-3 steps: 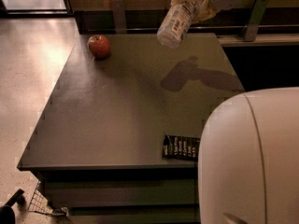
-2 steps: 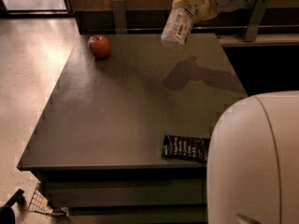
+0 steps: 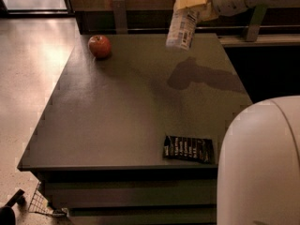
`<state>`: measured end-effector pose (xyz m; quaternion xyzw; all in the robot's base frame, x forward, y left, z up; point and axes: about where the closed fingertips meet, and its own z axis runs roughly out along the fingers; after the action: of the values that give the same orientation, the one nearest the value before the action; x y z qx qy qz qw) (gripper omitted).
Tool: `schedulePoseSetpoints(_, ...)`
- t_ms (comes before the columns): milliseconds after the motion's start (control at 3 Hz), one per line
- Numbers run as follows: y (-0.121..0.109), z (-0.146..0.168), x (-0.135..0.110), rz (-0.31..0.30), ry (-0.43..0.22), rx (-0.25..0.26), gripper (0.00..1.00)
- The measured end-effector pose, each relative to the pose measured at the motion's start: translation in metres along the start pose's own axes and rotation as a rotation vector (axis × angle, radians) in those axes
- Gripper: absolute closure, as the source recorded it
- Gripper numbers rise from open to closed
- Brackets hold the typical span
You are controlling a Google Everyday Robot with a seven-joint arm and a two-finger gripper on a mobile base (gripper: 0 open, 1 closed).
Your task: Place blue plastic bottle upright
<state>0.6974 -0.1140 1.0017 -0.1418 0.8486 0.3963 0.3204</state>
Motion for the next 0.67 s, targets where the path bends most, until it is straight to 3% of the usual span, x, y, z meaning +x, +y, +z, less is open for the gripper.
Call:
schedulePoseSetpoints(333,0.0,0.0002,0.0,0.0,0.0,0.0,1.0)
schedulePoseSetpoints(667,0.007,-0.0053,-0.004,-0.103,-0.008,-0.067,1.0)
